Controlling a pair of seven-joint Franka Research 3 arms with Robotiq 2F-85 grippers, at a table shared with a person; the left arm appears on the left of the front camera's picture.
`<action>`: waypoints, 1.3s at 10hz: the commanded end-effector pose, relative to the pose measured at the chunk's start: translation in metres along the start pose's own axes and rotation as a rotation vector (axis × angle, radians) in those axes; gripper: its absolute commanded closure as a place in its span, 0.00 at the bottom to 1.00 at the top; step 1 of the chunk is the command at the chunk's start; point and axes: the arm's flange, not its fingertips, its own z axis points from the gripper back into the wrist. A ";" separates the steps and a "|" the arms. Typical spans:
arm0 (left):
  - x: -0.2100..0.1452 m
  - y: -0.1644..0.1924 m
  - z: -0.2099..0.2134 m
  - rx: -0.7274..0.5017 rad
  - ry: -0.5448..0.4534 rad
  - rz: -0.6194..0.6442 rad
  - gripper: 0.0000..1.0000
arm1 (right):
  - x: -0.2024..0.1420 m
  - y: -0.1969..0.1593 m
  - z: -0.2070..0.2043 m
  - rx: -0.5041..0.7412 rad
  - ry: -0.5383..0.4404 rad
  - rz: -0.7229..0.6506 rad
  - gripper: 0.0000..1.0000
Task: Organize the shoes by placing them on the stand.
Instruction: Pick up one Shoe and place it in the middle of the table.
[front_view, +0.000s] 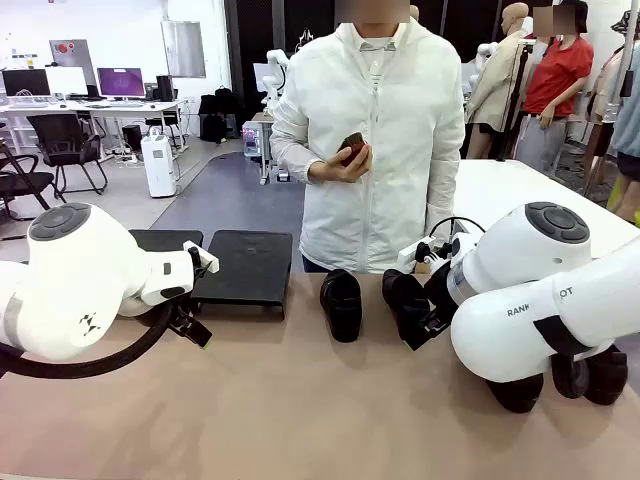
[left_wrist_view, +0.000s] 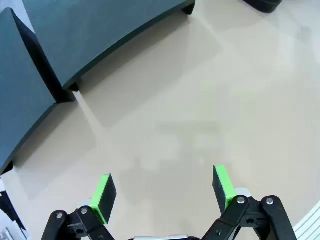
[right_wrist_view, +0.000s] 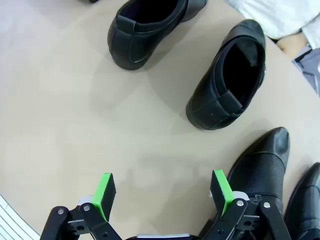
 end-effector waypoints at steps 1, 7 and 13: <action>0.000 0.000 0.000 0.000 -0.001 0.000 0.00 | 0.000 0.000 0.000 0.000 0.000 0.000 0.00; 0.000 0.000 0.000 0.000 -0.001 0.000 0.00 | 0.000 0.000 0.000 0.000 0.000 0.000 0.00; 0.000 0.000 0.000 0.000 -0.001 0.000 0.00 | 0.000 0.000 0.000 0.000 0.000 0.000 0.00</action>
